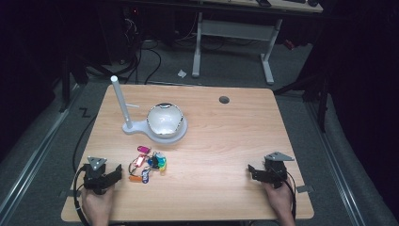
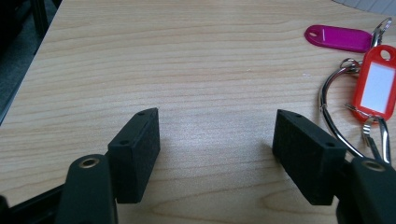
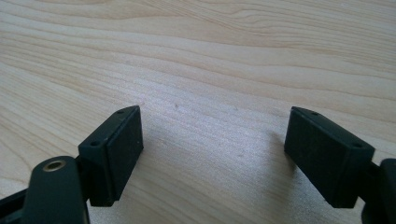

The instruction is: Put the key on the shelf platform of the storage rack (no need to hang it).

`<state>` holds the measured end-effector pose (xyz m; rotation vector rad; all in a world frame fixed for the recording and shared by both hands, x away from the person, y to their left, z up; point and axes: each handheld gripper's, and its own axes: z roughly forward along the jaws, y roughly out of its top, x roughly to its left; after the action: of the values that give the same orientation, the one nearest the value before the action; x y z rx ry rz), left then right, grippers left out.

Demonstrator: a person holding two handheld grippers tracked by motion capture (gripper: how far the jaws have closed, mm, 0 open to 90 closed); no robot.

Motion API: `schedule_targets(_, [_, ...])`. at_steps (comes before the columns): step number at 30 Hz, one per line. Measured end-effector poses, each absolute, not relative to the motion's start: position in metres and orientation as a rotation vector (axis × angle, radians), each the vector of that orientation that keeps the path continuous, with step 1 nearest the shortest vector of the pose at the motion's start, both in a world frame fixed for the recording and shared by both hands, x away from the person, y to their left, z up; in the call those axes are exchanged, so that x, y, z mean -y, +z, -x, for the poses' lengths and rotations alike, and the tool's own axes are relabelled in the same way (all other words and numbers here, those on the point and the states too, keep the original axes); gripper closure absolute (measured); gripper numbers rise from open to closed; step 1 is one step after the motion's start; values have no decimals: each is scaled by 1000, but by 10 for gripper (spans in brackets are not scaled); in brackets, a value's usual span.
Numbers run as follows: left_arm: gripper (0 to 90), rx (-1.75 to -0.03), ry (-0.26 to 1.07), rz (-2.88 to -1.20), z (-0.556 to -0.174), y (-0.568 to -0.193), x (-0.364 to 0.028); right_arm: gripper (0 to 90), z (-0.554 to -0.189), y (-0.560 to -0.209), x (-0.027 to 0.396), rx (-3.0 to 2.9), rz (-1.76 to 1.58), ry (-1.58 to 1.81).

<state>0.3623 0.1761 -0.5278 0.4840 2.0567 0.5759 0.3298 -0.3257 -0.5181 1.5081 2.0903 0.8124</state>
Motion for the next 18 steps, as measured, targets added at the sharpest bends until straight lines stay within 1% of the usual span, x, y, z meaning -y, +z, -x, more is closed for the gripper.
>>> schedule_targets(10, [312, -2064, 569, -475, -363, -527, -175, 195, -330, -518, 326, -2091, -1507, 813])
schedule_targets(11, [311, -2073, 564, -455, -363, -527, -174, 195, -330, -518, 326, -2091, -1507, 813])
schedule_targets(18, [311, -2063, 565, -479, -362, -527, -175, 194, -330, -518, 326, -2091, -1509, 813])
